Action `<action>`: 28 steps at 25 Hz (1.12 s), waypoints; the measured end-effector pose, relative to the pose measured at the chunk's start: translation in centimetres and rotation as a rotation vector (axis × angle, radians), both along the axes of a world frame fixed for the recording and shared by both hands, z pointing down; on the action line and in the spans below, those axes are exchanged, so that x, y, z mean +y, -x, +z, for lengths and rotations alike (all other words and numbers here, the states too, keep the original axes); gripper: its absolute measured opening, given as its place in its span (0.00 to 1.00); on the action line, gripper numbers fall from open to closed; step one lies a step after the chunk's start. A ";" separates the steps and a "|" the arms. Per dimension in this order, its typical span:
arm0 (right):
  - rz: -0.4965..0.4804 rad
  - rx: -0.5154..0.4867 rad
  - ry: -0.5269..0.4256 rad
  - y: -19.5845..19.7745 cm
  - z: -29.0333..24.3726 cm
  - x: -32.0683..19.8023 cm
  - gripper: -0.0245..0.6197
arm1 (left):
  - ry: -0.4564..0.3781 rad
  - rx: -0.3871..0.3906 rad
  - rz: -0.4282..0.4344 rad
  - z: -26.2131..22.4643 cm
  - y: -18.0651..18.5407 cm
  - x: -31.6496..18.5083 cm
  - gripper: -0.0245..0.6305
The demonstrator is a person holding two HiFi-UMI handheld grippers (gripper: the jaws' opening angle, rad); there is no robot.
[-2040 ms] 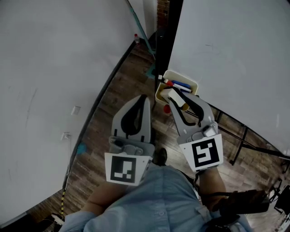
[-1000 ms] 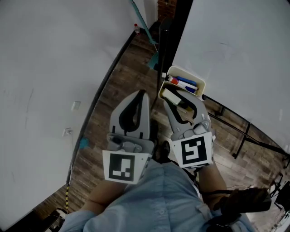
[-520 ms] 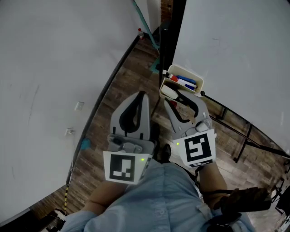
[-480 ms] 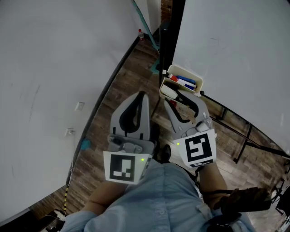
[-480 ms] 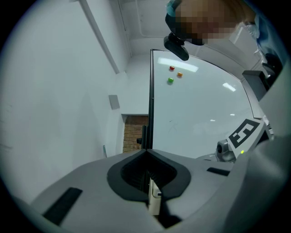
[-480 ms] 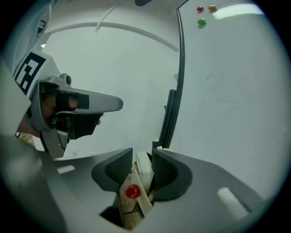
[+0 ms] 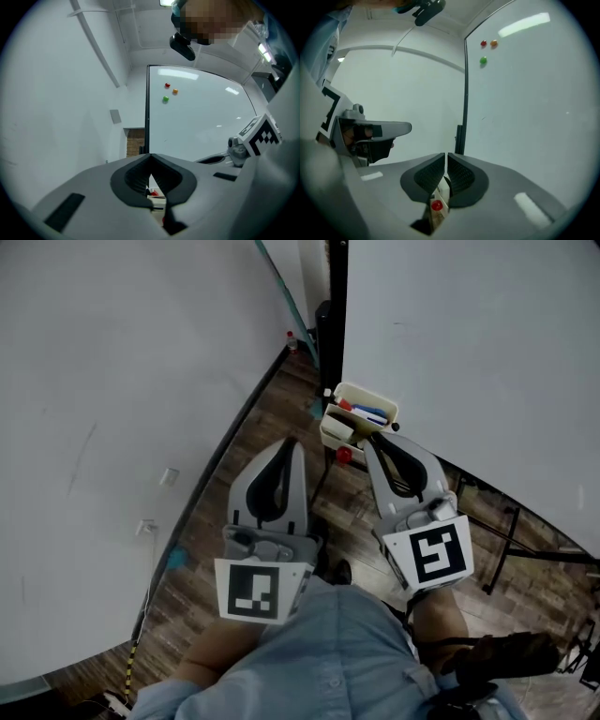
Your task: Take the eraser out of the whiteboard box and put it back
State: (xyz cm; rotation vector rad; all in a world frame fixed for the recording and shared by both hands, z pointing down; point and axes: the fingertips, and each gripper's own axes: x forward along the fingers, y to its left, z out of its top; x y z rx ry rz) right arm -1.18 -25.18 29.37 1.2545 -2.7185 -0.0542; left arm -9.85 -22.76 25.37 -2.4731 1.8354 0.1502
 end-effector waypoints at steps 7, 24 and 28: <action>0.024 -0.116 -0.064 -2.5 -3.7 2.8 0.04 | -0.050 -0.017 -0.003 -2.2 -1.1 2.8 0.05; 0.017 -0.154 -0.123 -3.5 -6.0 5.0 0.04 | -0.100 -0.026 0.003 -3.7 -2.3 4.9 0.04; 0.017 -0.158 -0.120 -3.5 -5.9 4.8 0.04 | -0.095 -0.025 0.005 -3.6 -2.3 4.8 0.04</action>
